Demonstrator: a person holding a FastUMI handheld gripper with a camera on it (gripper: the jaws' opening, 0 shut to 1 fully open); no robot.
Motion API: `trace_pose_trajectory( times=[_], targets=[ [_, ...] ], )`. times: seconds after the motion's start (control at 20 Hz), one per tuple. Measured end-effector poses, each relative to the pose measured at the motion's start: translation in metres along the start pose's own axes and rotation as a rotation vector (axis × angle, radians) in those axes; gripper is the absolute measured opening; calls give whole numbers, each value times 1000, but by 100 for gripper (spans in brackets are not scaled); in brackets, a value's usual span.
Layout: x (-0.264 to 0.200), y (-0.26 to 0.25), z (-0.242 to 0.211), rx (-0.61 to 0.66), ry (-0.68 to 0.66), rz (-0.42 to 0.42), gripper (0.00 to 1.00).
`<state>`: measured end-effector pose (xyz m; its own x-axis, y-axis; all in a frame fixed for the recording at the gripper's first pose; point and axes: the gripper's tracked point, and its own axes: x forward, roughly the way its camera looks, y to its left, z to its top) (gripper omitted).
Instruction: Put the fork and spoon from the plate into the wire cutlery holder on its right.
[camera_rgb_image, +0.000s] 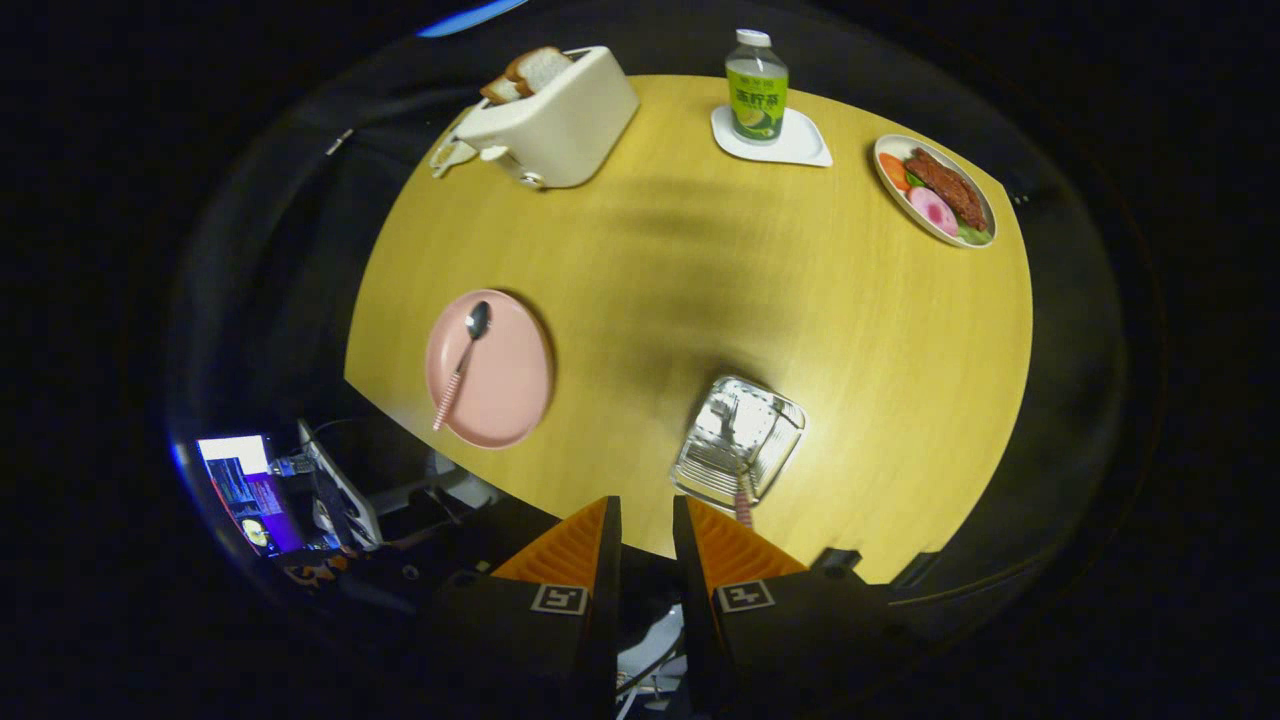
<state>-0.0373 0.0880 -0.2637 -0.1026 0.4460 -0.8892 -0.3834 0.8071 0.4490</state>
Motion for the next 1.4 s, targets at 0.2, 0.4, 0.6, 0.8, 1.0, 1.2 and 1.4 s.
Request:
trace_pose_trajectory(
  times=[0.2,0.4,0.6,0.8,1.0,1.2,1.4],
  targets=[
    [21,85,10,-15,-78,121,32],
    [73,151,8,-24,-66,177,34],
    [131,194,-4,25,-8,205,34],
    [176,212,2,104,4,182,34],
    [208,210,13,161,-10,119,34],
    [232,207,11,168,8,64,34],
    [248,205,5,173,22,27,34]
  ],
)
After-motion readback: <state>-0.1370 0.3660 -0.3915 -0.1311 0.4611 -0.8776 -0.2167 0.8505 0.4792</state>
